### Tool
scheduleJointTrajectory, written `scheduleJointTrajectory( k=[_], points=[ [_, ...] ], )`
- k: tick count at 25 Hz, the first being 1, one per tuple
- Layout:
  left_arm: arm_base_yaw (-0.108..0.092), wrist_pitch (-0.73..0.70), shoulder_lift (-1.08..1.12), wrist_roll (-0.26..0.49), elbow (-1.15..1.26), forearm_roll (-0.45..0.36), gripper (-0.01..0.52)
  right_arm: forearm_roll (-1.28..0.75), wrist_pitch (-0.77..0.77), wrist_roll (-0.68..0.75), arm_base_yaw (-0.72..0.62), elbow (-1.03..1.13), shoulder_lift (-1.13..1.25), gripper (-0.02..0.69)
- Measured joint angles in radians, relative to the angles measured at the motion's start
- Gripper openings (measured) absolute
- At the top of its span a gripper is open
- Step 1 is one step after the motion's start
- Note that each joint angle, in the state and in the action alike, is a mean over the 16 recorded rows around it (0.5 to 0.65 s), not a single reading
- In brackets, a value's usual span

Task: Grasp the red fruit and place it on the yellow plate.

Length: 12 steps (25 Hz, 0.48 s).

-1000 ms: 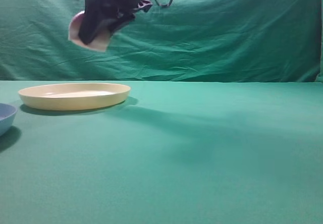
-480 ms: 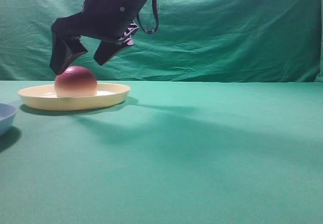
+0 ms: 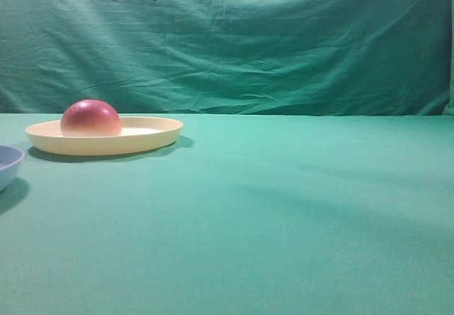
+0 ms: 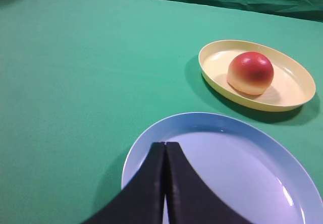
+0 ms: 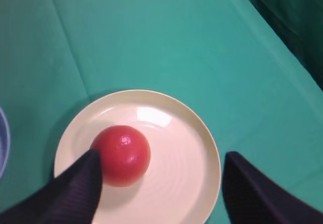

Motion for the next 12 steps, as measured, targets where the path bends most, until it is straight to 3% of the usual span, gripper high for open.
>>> scheduleJointTrajectory(
  k=[5, 12],
  points=[
    [0.000, 0.000, 0.000, 0.000, 0.000, 0.000, 0.000, -0.027, 0.101, 0.098, -0.020, 0.038, -0.105, 0.011],
    [0.000, 0.000, 0.000, 0.000, 0.000, 0.000, 0.000, -0.027, 0.081, 0.156, -0.028, 0.202, -0.275, 0.000]
  ],
)
